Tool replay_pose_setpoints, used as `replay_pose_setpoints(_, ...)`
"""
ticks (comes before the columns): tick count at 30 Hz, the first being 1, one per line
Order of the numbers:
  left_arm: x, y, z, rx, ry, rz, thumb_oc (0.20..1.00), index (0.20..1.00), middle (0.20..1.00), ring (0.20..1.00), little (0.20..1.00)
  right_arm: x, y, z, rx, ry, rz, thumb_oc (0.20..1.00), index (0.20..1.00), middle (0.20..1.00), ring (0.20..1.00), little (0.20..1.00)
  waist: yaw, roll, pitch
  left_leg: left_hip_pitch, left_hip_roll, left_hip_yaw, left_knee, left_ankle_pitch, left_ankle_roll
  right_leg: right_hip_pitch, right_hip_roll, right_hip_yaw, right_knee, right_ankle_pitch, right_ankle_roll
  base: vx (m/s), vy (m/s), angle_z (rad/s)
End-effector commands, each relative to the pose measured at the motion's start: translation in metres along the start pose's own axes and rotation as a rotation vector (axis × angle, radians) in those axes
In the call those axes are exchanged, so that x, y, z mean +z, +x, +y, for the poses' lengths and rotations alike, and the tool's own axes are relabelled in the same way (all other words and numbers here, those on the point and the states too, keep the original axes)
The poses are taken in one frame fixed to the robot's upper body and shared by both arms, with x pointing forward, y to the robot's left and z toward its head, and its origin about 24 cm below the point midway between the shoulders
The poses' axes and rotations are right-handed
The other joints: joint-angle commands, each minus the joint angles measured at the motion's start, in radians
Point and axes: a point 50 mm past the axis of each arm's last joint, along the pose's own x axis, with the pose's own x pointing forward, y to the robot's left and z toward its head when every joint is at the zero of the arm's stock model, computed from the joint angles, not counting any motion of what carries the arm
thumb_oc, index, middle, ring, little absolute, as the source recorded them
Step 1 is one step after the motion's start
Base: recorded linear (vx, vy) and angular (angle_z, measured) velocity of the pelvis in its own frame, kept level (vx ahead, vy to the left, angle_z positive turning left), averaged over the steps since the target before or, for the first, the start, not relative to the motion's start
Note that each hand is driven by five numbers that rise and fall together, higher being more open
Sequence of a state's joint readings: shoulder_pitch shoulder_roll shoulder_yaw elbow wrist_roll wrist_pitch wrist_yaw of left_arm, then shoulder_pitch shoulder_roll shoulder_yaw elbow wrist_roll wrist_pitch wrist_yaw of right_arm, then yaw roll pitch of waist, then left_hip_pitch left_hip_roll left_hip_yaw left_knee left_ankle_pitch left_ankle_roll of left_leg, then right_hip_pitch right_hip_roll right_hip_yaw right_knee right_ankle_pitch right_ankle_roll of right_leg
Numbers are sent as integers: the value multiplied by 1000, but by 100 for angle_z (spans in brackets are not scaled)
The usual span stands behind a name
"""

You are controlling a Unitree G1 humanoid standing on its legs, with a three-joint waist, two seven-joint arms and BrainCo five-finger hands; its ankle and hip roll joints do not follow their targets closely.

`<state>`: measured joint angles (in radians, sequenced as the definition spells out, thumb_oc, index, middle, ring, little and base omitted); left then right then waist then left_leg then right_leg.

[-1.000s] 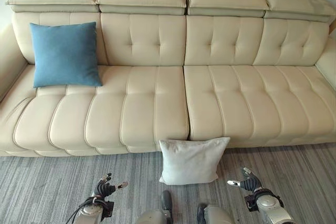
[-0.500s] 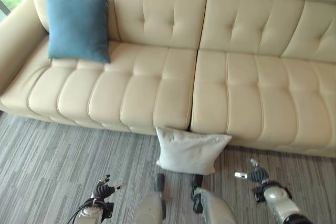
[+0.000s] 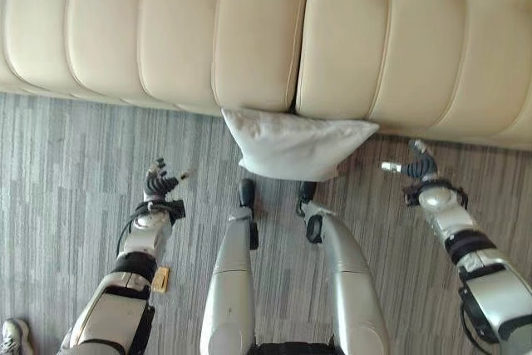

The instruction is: Pick up all the scattered cushions and arrange them neatly on the sofa.

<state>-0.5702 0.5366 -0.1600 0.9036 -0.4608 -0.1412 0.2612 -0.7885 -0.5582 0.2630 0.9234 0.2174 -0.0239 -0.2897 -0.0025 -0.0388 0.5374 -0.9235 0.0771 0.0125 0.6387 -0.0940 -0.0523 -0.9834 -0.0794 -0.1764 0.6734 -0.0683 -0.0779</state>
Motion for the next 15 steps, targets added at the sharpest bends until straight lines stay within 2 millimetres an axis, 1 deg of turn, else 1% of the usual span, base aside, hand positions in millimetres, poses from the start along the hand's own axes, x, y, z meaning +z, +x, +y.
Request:
replay_pose_setpoints(1,-9,-5,22,77,11,-3,1000,1000,1000,1000,1000,-36,-14,-3,-50,2,68,1000,1000,1000,1000,1000,-11,0,-139,-31,-7,19,30,-68,18,19,-34,54,7,-119,96,-38,15,-12)
replay_pose_setpoints(2,-1,-2,17,64,15,-27,1000,1000,1000,1000,1000,-25,-11,-1,-54,32,40,1000,1000,1000,1000,1000,-14,2,-136,-68,-7,16,57,-73,19,-13,-34,62,26,-123,94,-30,34,-17)
replay_pose_setpoints(3,24,5,6,37,36,-101,1000,1000,1000,1000,1000,-2,-5,9,-52,97,-11,1000,1000,1000,1000,1000,-19,9,-134,-158,-6,11,119,-91,23,-99,-35,72,79,-133,91,-39,43,-10)
replay_pose_setpoints(4,36,7,-4,13,46,-135,1000,1000,1000,1000,1000,12,-3,16,-44,129,-43,1000,1000,1000,1000,1000,-23,11,-133,-200,-5,11,150,-100,26,-137,-35,76,102,-138,89,-12,48,1)
replay_pose_setpoints(5,44,9,-9,-2,53,-155,1000,1000,1000,1000,1000,21,-2,23,-33,156,-59,1000,1000,1000,1000,1000,-24,15,-137,-235,-6,9,175,-106,27,-171,-33,81,126,-143,88,4,22,4)
replay_pose_setpoints(6,44,9,-9,-2,53,-155,1000,1000,1000,1000,1000,21,-2,23,-33,156,-59,1000,1000,1000,1000,1000,-24,15,-139,-237,-6,9,176,-106,27,-173,-33,82,126,-143,88,23,33,1)
replay_pose_setpoints(7,69,13,-28,-40,81,-217,1000,1000,1000,1000,1000,40,-3,44,5,223,-87,1000,1000,1000,1000,1000,-30,21,-137,-289,-15,7,215,-118,35,-225,-28,86,165,-155,83,20,30,-9)
replay_pose_setpoints(8,83,15,-39,-60,97,-242,1000,1000,1000,1000,1000,50,-4,55,33,243,-98,1000,1000,1000,1000,1000,-32,23,-137,-316,-19,2,233,-124,38,-251,-25,88,183,-162,81,32,31,-11)
replay_pose_setpoints(9,92,16,-47,-73,100,-259,1000,1000,1000,1000,1000,58,-5,64,50,260,-102,1000,1000,1000,1000,1000,-32,26,-136,-334,-22,0,245,-127,40,-271,-24,90,197,-165,78,25,12,-7)
replay_pose_setpoints(10,93,16,-47,-73,100,-261,1000,1000,1000,1000,1000,59,-5,64,49,261,-103,1000,1000,1000,1000,1000,-31,26,-137,-339,-23,0,248,-128,40,-276,-25,90,200,-166,78,24,4,-3)
replay_pose_setpoints(12,117,15,-67,-114,115,-320,1000,1000,1000,1000,1000,72,-11,87,112,292,-116,1000,1000,1000,1000,1000,-34,33,-137,-377,-31,-2,277,-135,46,-308,-25,93,225,-172,73,0,0,0)
replay_pose_setpoints(13,136,12,-84,-148,141,-373,1000,1000,1000,1000,1000,85,-18,106,172,319,-136,1000,1000,1000,1000,1000,-36,37,-139,-397,-38,-2,291,-137,49,-331,-26,94,238,-176,70,24,16,-3)
replay_pose_setpoints(14,137,12,-84,-148,141,-374,1000,1000,1000,1000,1000,85,-18,106,172,319,-137,1000,1000,1000,1000,1000,-35,36,-140,-399,-38,-2,292,-137,49,-333,-26,94,239,-177,70,0,0,0)
replay_pose_setpoints(15,146,10,-91,-159,145,-405,1000,1000,1000,1000,1000,92,-21,113,197,332,-155,200,200,200,200,200,-36,38,-142,-407,-41,-3,296,-137,49,-342,-27,95,244,-177,69,0,0,0)
